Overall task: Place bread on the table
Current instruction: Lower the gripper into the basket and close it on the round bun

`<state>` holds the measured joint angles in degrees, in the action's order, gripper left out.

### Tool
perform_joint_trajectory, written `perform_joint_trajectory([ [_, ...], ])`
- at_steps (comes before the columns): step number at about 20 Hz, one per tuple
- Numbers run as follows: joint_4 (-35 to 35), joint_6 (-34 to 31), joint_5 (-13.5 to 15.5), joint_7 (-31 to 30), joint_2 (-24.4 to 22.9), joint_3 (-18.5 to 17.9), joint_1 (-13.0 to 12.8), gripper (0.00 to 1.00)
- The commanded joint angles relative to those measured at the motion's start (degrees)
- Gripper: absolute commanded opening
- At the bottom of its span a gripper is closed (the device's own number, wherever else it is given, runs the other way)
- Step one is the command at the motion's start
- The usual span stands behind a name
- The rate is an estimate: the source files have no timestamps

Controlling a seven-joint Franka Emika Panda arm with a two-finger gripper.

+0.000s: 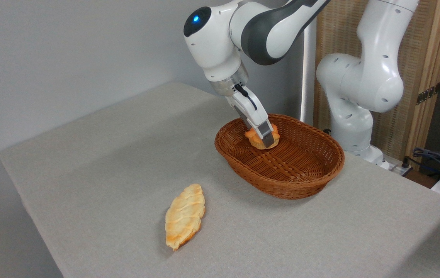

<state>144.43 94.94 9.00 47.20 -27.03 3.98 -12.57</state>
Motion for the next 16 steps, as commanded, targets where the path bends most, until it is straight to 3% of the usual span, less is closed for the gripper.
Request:
perform_joint_trajectory([
  [1,0.68,1.30,0.76,0.97,0.13,-0.64,-0.44,0.25],
  [6,0.68,1.30,0.41,1.05,0.22,-0.64,-0.44,0.17],
  [14,0.33,0.86,0.06,1.40,0.40,-0.64,-0.44,0.16],
  [16,-0.02,0.33,-1.95,1.84,0.40,-0.64,-0.53,0.17],
])
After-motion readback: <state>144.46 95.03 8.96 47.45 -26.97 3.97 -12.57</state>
